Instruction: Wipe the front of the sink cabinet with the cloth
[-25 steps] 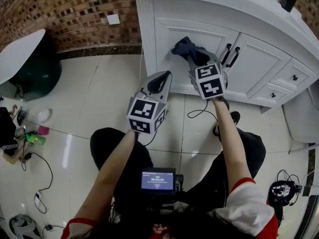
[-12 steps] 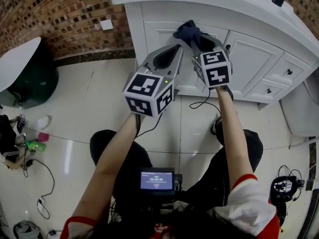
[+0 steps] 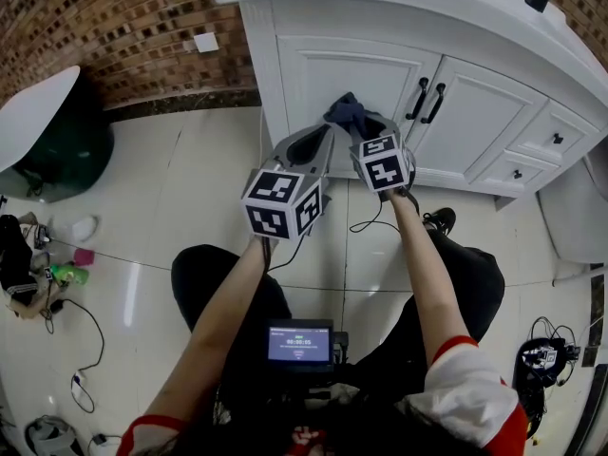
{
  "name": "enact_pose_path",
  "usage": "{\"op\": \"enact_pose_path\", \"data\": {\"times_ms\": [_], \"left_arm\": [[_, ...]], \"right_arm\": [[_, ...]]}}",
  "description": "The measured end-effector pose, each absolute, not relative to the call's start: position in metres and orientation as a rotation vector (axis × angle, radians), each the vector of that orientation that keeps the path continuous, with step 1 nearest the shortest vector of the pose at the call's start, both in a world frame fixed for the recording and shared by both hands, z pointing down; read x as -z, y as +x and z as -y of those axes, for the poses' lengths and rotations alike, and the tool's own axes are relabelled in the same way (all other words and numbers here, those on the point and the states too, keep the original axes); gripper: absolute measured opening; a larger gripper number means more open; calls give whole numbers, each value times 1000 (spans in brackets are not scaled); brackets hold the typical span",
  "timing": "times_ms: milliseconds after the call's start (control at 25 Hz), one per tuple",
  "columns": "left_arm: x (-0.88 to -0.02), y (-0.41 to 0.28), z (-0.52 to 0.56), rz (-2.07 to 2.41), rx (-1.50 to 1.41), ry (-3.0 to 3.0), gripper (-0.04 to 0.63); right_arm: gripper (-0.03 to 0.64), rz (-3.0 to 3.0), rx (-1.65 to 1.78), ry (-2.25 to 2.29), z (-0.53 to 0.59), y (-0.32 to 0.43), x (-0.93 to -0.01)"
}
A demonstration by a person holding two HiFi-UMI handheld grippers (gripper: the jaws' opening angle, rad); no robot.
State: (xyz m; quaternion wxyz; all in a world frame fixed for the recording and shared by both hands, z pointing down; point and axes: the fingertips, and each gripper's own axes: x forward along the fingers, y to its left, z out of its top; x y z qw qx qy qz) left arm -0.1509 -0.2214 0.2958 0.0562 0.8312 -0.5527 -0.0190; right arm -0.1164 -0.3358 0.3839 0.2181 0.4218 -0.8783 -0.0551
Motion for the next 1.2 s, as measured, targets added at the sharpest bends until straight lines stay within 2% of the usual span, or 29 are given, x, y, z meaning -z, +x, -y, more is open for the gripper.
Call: {"op": "enact_pose_path", "data": {"times_ms": [480, 840, 960, 1200], "left_arm": [[-343, -158, 217, 1695, -46, 2460, 35], [-351, -156, 218, 1682, -74, 2456, 35], [-353, -157, 217, 1675, -81, 2456, 35], [-355, -151, 216, 1661, -74, 2457, 35]], "right_arm": [[81, 2249, -100, 1076, 334, -112, -541], [81, 2145, -152, 1040, 331, -96, -587], [81, 2164, -141, 1042, 328, -92, -572], [81, 2328, 47, 1103, 324, -84, -445]]}}
